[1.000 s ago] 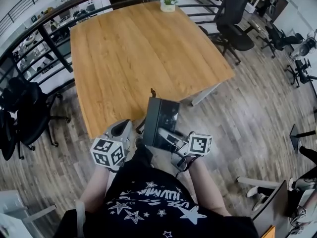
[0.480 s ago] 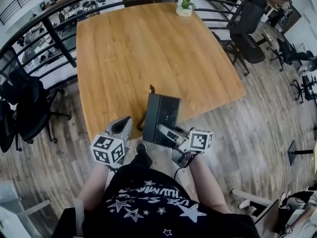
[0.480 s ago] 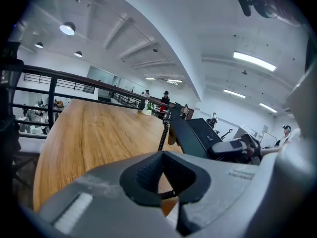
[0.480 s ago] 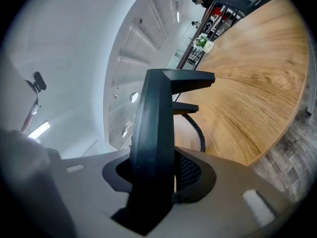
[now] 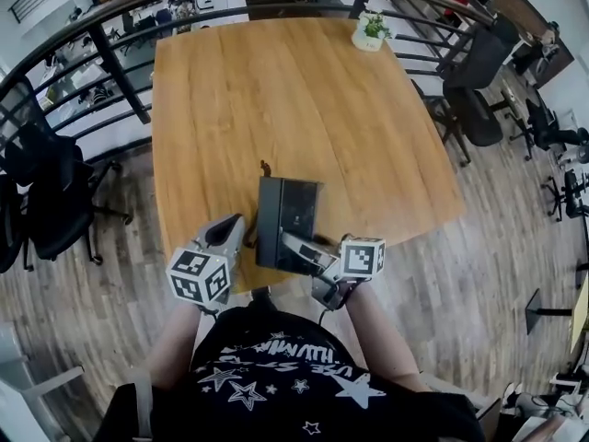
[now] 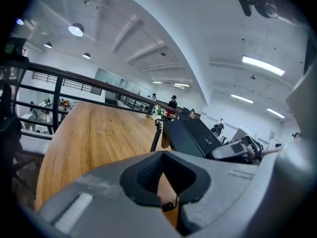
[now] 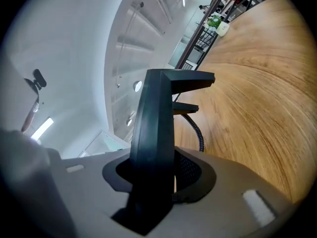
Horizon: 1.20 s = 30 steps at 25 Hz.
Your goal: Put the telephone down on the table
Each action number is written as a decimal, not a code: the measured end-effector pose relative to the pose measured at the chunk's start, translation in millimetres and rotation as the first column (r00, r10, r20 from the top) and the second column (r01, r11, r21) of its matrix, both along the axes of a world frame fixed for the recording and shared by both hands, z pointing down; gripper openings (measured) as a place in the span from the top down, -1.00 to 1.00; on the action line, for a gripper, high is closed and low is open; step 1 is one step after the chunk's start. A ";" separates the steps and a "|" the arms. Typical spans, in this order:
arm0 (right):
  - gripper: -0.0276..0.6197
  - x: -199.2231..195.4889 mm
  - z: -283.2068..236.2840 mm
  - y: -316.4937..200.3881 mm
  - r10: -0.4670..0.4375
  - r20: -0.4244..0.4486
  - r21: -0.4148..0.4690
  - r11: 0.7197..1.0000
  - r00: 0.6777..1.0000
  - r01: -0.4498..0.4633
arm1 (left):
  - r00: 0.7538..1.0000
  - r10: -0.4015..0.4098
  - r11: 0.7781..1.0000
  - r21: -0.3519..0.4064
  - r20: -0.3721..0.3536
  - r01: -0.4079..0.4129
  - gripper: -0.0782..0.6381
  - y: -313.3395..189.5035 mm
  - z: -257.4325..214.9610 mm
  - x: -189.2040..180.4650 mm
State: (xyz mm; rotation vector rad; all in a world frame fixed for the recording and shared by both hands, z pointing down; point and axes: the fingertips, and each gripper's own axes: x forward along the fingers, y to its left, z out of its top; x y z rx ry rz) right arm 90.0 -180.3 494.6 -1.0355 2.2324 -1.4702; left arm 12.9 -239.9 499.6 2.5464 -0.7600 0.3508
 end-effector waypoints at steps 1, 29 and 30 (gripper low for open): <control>0.42 -1.1 1.5 -4.4 -0.010 0.000 -0.002 1.000 1.000 0.010 | 1.000 -0.005 1.000 0.002 -0.001 0.005 0.78 -4.3 0.1 -0.7; 0.42 12.0 63.4 1.2 -0.309 -0.032 -0.096 0.948 0.951 0.305 | 0.961 -0.262 0.963 -0.037 0.088 0.266 0.78 15.1 27.7 -13.2; 0.42 12.4 65.9 1.9 -0.313 -0.037 -0.103 0.946 0.949 0.308 | 0.960 -0.265 0.962 -0.038 0.093 0.269 0.78 17.2 28.7 -14.2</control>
